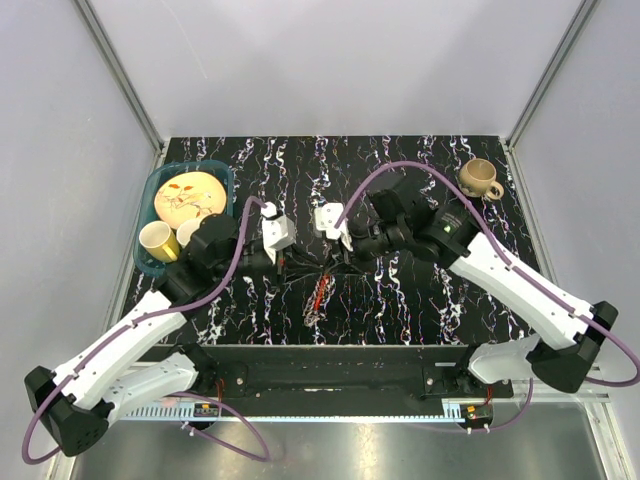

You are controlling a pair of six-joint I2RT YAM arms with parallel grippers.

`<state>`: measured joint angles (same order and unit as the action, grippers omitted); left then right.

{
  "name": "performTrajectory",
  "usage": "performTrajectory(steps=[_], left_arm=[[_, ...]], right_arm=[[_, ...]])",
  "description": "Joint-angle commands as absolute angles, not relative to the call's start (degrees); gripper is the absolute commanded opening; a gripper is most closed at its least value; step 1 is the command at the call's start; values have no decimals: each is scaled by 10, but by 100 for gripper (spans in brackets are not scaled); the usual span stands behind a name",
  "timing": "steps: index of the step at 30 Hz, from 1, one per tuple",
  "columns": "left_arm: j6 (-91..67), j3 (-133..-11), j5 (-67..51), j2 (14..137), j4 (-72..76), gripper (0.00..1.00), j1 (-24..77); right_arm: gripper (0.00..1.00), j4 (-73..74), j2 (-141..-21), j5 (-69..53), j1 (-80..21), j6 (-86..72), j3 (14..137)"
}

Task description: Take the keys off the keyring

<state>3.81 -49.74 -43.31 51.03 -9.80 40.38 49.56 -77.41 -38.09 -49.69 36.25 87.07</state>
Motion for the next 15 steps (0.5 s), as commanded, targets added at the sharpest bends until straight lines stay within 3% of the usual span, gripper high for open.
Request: performTrajectory(steps=[1, 7, 8, 15], left_arm=[[-31, -474, -365, 478, 20, 0, 402], [-141, -407, -354, 441, 155, 0, 381], [-161, -399, -359, 439, 169, 0, 378], [-254, -336, -332, 405, 307, 0, 366]], right_arm=[[32, 299, -706, -350, -506, 202, 796], [50, 72, -602, -302, -505, 4, 631], [59, 49, -583, -284, -506, -50, 597], [60, -115, -491, -145, -506, -182, 484]])
